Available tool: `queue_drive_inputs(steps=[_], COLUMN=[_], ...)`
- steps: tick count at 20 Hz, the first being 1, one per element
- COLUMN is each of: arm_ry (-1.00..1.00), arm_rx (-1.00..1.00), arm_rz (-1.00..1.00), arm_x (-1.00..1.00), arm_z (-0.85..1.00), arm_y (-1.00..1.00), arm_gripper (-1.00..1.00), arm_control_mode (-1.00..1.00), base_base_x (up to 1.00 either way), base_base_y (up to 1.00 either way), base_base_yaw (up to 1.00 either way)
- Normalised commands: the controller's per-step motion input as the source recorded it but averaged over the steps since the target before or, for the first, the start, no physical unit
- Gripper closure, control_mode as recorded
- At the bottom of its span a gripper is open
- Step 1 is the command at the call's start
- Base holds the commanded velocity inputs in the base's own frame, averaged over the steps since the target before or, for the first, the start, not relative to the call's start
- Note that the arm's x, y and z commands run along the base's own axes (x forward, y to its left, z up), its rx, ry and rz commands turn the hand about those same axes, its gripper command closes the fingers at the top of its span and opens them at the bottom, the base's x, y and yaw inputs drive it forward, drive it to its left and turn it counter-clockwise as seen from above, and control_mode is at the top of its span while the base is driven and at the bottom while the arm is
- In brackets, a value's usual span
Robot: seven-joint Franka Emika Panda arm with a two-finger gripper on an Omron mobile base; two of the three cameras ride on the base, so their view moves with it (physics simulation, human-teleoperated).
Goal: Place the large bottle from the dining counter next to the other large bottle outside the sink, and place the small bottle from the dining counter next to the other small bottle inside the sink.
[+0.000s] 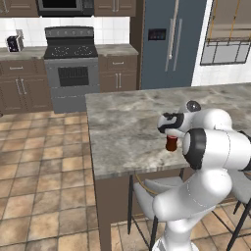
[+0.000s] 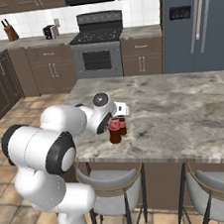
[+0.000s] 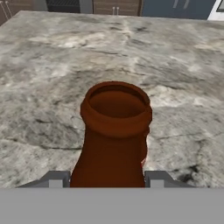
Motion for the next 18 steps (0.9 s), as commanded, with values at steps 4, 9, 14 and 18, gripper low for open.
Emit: queue_drive_inputs(steps=[4,9,14,18], arm_ry=[-0.04,-0.05,-0.01,0.00], arm_rx=[0.04,0.07,0.04,0.00], arm_rz=[0.00,0.00,0.00,0.00], arm_x=[0.00,-0.06,-0.02,0.00], arm_z=[0.00,0.10,0.03,0.00], arm_y=[-0.03,0.00,0.00,0.00], arm_gripper=[1.00,1.00,1.00,1.00], arm_control_mode=[-1.00,-1.00,-1.00,-1.00], base_base_x=[0.00,0.00,0.00,0.00], base_base_y=[0.00,0.00,0.00,0.00], base_base_yaw=[0.00,0.00,0.00,0.00])
